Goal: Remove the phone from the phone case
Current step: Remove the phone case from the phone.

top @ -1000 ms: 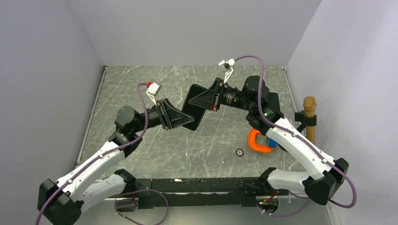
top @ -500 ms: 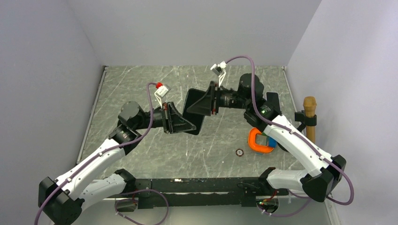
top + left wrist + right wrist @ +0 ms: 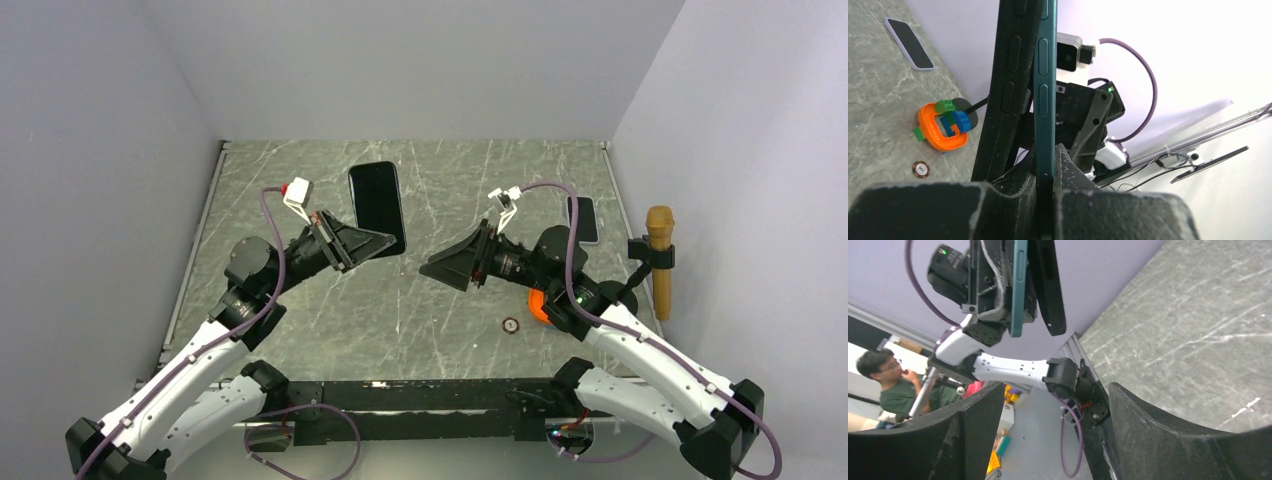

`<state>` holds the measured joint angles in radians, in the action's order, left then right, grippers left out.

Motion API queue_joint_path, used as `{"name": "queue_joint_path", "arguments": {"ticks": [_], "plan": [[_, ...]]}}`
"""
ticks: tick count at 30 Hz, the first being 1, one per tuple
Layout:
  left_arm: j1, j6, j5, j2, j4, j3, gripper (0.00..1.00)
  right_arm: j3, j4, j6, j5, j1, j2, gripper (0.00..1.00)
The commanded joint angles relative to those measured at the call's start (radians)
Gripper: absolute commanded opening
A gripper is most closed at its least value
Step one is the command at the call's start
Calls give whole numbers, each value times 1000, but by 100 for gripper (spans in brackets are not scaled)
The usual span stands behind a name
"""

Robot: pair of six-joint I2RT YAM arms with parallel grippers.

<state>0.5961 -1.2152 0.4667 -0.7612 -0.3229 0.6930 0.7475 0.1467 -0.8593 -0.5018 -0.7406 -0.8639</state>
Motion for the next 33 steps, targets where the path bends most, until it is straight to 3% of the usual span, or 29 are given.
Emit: {"name": "queue_joint_path", "arguments": {"ticks": [1,4,13,23,25,27,33], "plan": [[-12,-84,-46,21,-93,13,0,1,142,-27,25,-2,-8,71],[-12,-141,-13,-7,-168,2,0,4,218,-61,-13,-3,-52,58],[-13,-200,34,-38,-278,-47,0,43,356,-105,-35,-9,-175,47],[8,-235,90,-71,-331,-60,0,83,460,-149,-51,-13,-331,25],[32,-235,79,-74,-336,-76,0,138,414,-104,-54,-7,-362,16],[55,-239,68,-72,-335,-92,0,215,303,-25,-10,13,-383,1],[111,-224,37,-45,-297,-131,0,457,-266,161,418,116,-412,0]]}}
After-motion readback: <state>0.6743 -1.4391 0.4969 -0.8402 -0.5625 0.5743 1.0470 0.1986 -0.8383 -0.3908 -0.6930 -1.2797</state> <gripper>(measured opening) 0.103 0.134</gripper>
